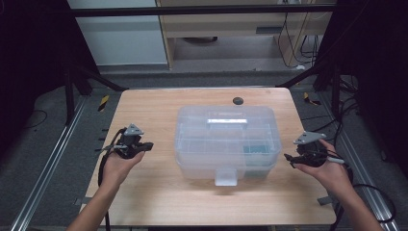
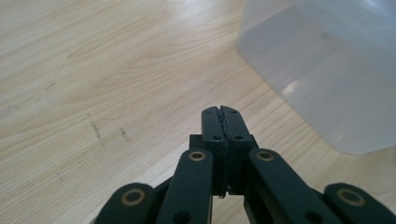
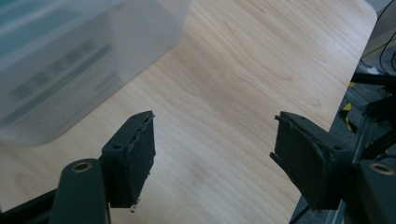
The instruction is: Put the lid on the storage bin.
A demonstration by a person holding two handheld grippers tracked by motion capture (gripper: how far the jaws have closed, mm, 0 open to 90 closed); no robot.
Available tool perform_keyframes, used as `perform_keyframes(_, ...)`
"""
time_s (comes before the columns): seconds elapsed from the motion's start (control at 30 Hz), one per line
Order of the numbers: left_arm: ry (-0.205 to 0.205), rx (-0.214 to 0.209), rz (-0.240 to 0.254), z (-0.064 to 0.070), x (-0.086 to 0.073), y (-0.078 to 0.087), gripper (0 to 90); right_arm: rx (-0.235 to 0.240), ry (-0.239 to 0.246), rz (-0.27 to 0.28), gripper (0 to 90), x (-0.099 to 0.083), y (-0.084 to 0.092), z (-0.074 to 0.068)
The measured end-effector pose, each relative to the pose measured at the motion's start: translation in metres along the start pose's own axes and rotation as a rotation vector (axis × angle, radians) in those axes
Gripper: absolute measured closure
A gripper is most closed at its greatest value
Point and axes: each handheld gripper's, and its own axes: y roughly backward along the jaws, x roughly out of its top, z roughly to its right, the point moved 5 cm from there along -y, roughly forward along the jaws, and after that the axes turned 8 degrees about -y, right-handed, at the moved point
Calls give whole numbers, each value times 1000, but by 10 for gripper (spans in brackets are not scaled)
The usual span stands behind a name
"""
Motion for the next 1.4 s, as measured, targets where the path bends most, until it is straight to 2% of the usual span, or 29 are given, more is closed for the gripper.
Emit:
perform_keyframes(0.23,-25,14,-59,-4,-4,-21,896,9,-53,-14,336,5,-28,16)
perform_keyframes(0.27,-27,14,-64,-5,-5,-23,892,16,-74,-14,336,6,-36,19)
perform_keyframes(0.33,-18,21,-68,-7,-5,-28,889,16,-82,-15,335,6,-39,21)
perform_keyframes(0.4,-3,21,-73,-13,-6,-33,894,25,-113,-8,335,8,-51,25)
perform_keyframes(0.53,10,36,-81,-20,-9,-39,889,15,-125,-12,322,9,-63,30)
perform_keyframes(0.57,13,43,-83,-22,-10,-40,877,15,-134,-13,305,10,-66,31)
perform_keyframes(0.6,28,59,-79,-28,-12,-42,846,-4,-155,-12,274,12,-71,35)
perform_keyframes(0.67,39,72,-75,-31,-13,-44,821,-2,-167,-12,272,13,-74,36)
perform_keyframes(0.77,84,131,-58,-43,-15,-47,634,-5,-229,-1,237,16,-81,43)
perform_keyframes(0.87,122,162,-46,-53,-18,-50,489,-19,-254,14,208,19,-87,48)
perform_keyframes(0.97,172,159,-44,-60,-22,-55,351,-16,-299,14,171,20,-93,52)
perform_keyframes(1.0,182,158,-43,-61,-23,-56,265,-23,-310,8,160,20,-97,53)
perform_keyframes(1.03,195,158,-42,-63,-24,-58,265,-23,-310,8,160,20,-97,53)
perform_keyframes(1.1,209,164,-59,-66,-27,-63,171,-27,-324,13,157,20,-101,55)
perform_keyframes(1.2,230,159,-56,-70,-30,-68,125,-29,-337,24,148,22,-107,58)
perform_keyframes(1.27,240,158,-49,-72,-31,-71,111,-18,-369,42,138,24,-112,59)
perform_keyframes(1.4,239,169,-46,-74,-33,-78,88,-24,-386,50,135,26,-117,62)
